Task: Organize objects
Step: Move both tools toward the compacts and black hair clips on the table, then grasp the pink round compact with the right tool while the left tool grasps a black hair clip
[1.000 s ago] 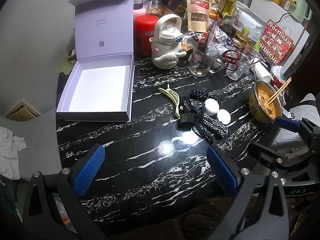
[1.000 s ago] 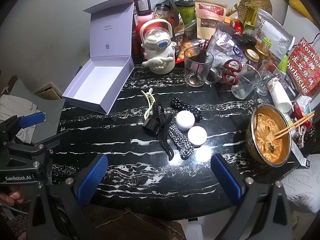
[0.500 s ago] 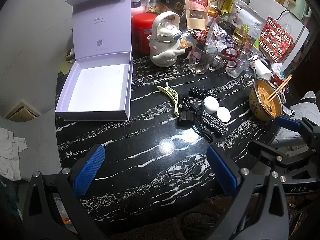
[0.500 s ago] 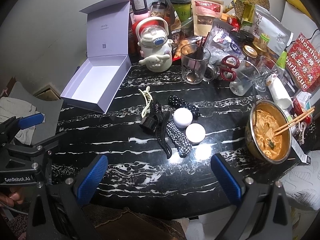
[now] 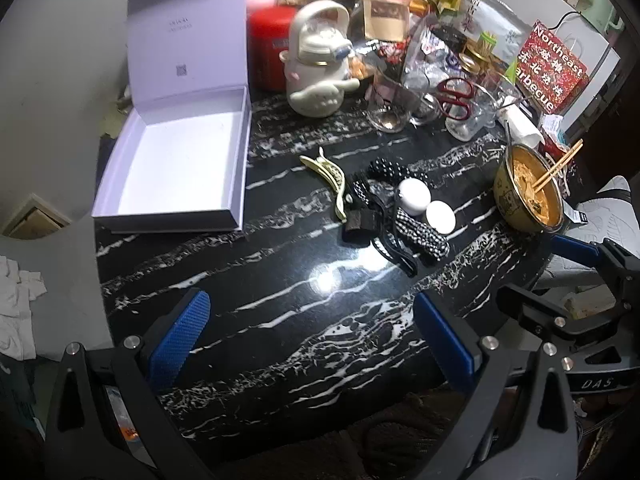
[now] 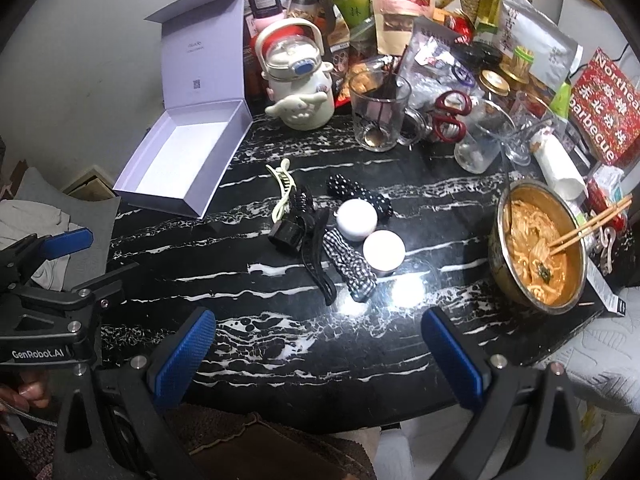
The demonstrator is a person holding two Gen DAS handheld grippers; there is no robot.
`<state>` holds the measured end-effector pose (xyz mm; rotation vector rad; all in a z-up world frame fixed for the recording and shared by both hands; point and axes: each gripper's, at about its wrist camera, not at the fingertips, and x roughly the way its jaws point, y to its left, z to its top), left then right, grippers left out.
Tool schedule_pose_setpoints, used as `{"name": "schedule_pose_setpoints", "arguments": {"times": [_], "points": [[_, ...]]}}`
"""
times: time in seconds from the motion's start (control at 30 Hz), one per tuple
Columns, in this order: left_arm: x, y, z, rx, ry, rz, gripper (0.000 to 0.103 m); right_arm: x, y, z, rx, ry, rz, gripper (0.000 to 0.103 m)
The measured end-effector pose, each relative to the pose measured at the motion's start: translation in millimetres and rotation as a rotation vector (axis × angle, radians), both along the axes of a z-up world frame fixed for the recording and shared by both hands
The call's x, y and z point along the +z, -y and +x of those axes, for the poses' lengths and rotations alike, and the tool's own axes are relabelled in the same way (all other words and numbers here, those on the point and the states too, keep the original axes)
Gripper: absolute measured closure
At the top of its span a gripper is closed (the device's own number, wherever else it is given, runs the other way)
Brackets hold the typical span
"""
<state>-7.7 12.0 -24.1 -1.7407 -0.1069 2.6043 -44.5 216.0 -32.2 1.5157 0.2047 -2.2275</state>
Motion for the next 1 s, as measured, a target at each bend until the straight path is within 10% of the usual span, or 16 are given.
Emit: {"name": "schedule_pose_setpoints", "arguments": {"times": [1.0], "points": [[-70, -32, -87, -0.007, 0.213, 0.050, 0.002, -65, -30, -73, -0.003, 0.182, 0.015, 0.000]]}}
